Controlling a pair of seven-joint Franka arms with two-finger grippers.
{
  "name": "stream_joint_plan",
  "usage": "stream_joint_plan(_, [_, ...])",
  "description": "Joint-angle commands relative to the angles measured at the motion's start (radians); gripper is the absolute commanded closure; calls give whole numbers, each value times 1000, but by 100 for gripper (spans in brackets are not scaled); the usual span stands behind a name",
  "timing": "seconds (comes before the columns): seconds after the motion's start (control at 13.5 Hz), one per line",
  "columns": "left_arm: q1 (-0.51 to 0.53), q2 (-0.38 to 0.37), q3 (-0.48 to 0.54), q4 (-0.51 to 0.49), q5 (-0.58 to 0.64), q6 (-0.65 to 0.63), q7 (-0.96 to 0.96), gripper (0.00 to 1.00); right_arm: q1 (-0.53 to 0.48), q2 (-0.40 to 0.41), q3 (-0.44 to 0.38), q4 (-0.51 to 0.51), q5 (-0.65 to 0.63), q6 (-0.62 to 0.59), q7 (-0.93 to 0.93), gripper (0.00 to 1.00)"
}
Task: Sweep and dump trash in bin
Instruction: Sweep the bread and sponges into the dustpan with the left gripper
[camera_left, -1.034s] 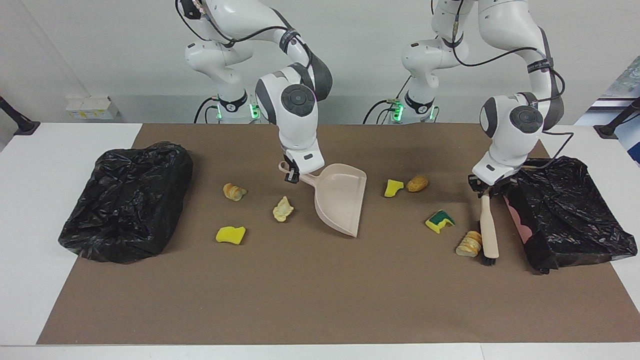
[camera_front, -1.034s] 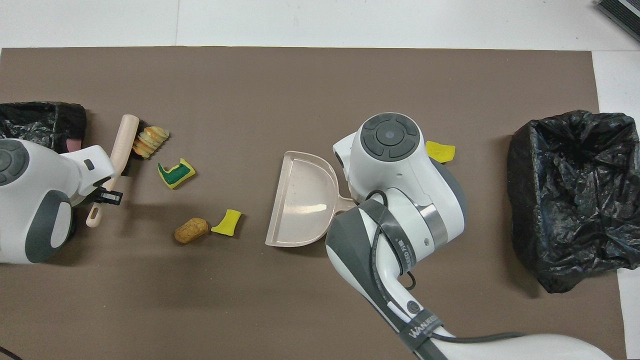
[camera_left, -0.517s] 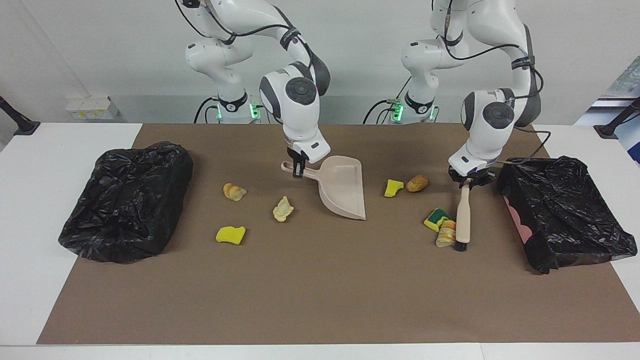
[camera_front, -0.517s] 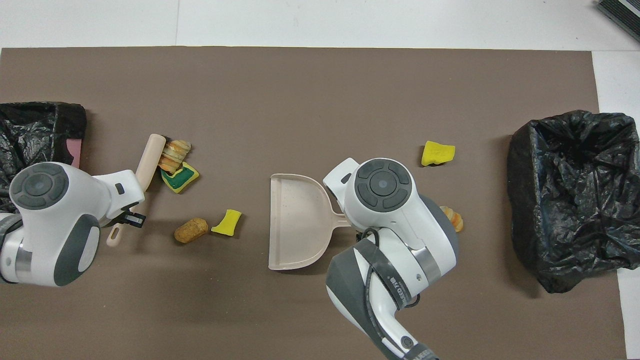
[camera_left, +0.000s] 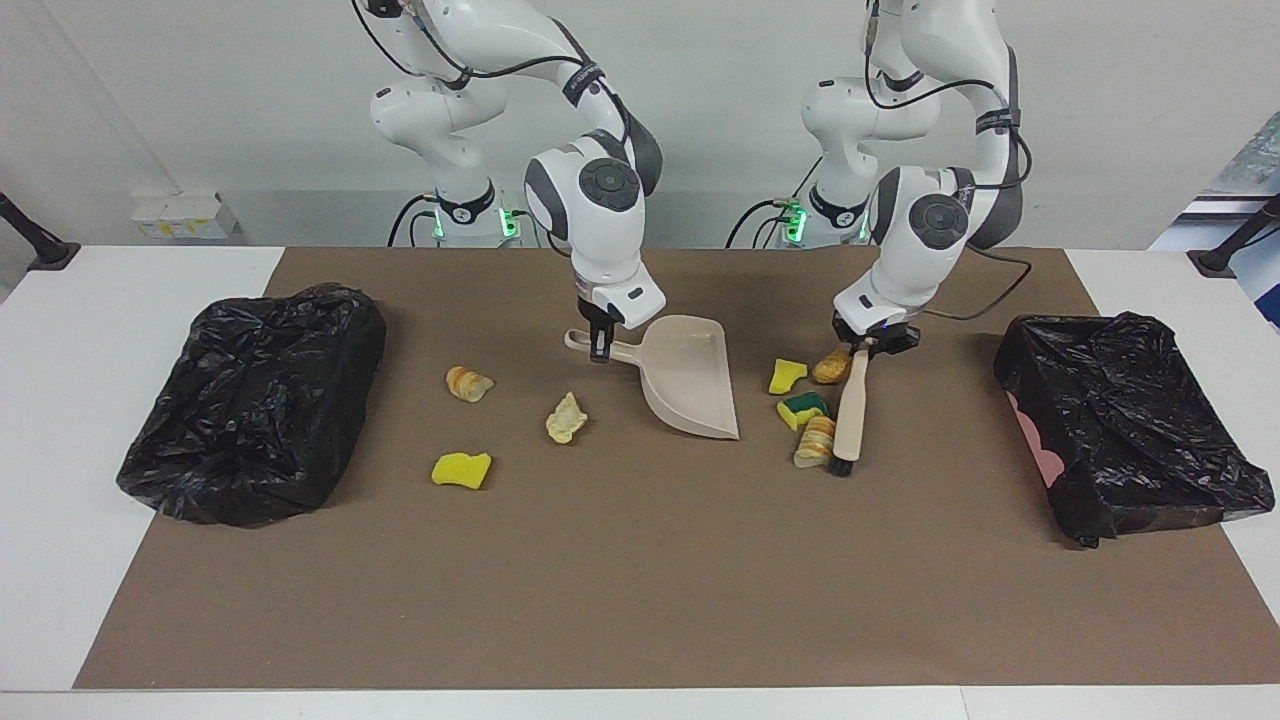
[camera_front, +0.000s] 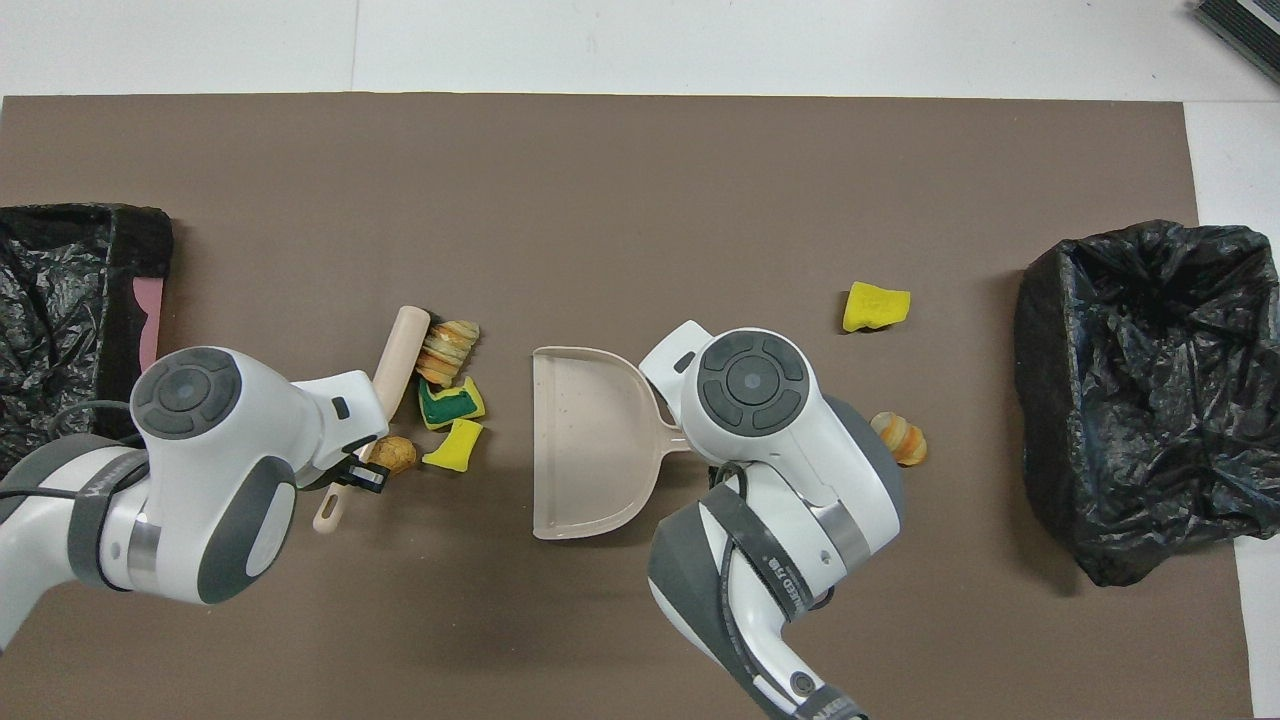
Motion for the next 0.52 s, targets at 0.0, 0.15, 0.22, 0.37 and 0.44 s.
stream_joint_plan(0.0, [-114, -38, 13, -31, -60, -26, -68, 100, -3, 2, 2, -7, -13, 23, -18, 100])
stream_joint_plan(0.15, [-193, -57, 13, -48, -106, -26, -110, 100, -5, 3, 2, -7, -13, 23, -18, 100])
stream_joint_plan(0.22, [-225, -70, 13, -59, -113, -29, -128, 100, -3, 3, 2, -7, -13, 23, -16, 100])
stream_joint_plan(0.37, [-276, -84, 13, -59, -123, -73, -166, 100, -5, 3, 2, -7, -13, 23, -16, 100])
stream_joint_plan(0.44, [-291, -84, 13, -55, -157, -77, -201, 100, -5, 3, 2, -7, -13, 23, -16, 100])
